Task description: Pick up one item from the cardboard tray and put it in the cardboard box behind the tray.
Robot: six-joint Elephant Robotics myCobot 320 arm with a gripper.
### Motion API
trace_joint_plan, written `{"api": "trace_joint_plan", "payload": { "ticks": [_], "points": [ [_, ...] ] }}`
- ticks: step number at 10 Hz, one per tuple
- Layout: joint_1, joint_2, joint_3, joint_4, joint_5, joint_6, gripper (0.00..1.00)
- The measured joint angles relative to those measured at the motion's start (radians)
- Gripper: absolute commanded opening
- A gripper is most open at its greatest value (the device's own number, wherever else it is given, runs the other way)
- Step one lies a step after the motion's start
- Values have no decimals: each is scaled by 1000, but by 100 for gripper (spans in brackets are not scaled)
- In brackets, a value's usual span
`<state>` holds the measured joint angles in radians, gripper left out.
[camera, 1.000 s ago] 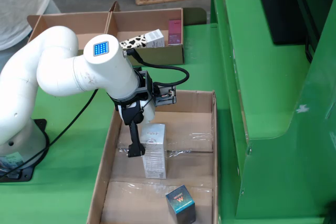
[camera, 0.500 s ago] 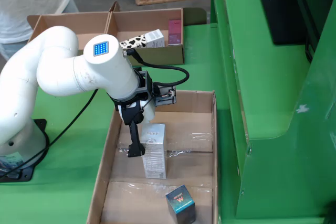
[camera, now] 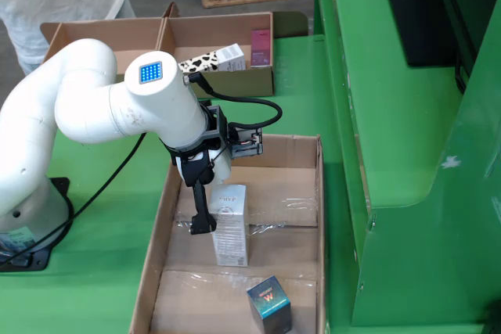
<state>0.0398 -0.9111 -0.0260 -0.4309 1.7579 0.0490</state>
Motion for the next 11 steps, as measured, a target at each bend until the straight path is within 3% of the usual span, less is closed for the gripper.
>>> {"api": "trace_joint_plan", "payload": {
  "ticks": [11],
  "points": [
    [-2,-9,0,49,-2,18,100]
  ]
}}
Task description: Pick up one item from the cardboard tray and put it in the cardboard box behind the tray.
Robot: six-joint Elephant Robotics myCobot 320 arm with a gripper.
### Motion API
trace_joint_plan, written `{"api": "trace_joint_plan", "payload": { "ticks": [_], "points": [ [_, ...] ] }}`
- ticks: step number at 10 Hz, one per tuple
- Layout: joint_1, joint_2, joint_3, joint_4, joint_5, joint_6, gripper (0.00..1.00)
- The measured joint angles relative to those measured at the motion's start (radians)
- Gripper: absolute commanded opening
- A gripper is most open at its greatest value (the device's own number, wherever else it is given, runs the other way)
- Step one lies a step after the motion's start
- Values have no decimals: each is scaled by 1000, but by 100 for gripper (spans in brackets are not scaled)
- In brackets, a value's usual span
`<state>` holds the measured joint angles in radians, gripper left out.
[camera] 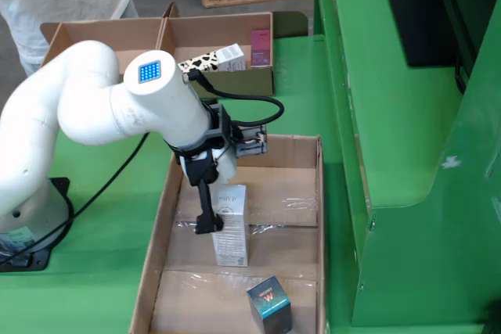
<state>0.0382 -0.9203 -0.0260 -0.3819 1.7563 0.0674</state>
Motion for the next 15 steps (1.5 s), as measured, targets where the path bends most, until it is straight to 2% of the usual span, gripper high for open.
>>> {"api": "trace_joint_plan", "payload": {
  "ticks": [4,15],
  "points": [
    [0,-41,0,147,-11,14,100],
    [0,-41,0,147,-11,14,100]
  ]
}}
